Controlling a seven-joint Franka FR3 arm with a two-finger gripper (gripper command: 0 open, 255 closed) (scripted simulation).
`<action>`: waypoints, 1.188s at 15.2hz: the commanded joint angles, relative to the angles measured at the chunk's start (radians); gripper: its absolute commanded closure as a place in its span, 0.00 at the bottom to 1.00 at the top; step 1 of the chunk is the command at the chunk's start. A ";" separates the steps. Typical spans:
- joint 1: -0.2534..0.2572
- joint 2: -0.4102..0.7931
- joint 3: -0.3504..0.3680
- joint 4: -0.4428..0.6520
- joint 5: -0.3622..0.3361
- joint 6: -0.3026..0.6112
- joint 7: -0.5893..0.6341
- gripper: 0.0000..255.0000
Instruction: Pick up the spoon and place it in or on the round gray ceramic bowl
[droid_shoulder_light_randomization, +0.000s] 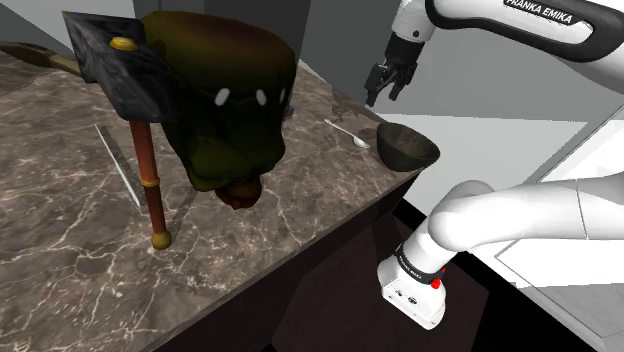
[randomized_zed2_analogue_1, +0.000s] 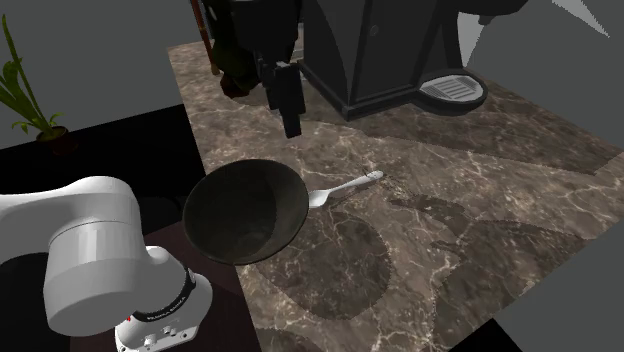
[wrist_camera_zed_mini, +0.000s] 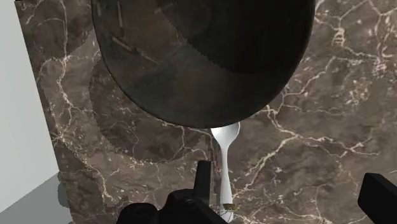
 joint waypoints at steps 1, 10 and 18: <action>0.000 0.000 0.000 0.000 0.000 0.000 0.000 0.00; 0.005 0.320 -0.198 0.067 0.089 0.141 -0.231 0.00; 0.009 0.499 -0.267 0.095 0.168 0.215 -0.355 0.00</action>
